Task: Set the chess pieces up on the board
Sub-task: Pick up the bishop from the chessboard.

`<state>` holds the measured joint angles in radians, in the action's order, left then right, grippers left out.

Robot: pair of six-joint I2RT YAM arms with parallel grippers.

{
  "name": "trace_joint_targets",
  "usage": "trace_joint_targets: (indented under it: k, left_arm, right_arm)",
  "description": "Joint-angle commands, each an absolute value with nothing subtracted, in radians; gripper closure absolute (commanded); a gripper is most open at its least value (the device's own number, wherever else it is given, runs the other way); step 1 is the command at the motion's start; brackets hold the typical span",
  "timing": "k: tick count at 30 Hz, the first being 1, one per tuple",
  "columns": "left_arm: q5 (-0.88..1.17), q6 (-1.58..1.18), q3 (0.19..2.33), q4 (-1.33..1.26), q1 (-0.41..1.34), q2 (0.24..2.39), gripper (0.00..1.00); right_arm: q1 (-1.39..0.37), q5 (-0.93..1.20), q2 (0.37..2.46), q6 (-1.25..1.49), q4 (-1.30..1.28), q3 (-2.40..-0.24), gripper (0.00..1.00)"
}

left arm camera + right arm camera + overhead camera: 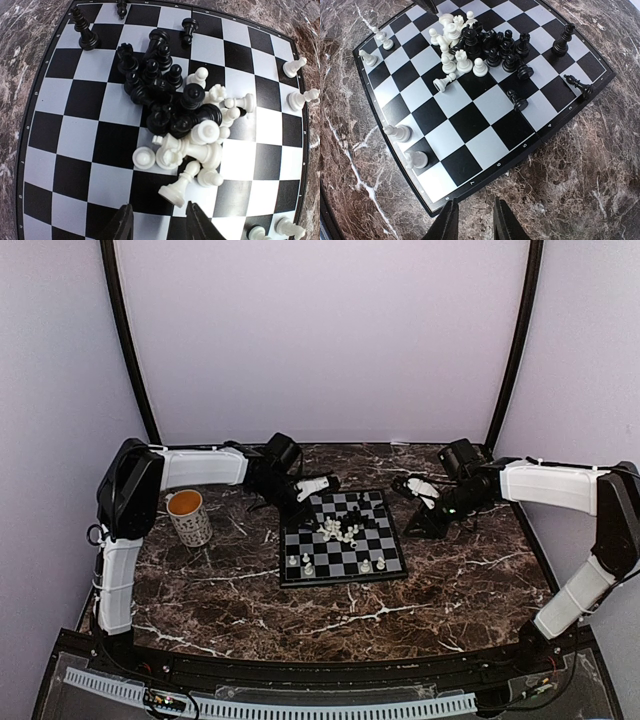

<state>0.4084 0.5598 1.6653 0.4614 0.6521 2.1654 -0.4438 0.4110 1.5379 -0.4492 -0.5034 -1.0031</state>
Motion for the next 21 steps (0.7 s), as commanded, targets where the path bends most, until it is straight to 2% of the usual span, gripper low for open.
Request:
trace_joint_targets:
  k: [1,11,21]
  left_arm:
    - [0.450,0.614,1.665,0.478,0.651,2.179,0.61]
    - [0.535,0.631,1.673,0.475,0.659,2.196,0.59]
    - [0.480,0.655,1.658,0.445,0.688,2.222,0.60]
  right_arm:
    - [-0.442,0.411,1.519,-0.453,-0.505,-1.010,0.75]
    - [-0.443,0.419,1.541,-0.454,-0.507,-1.019,0.75]
    - [-0.443,0.431,1.563,-0.453,-0.517,-1.034,0.75]
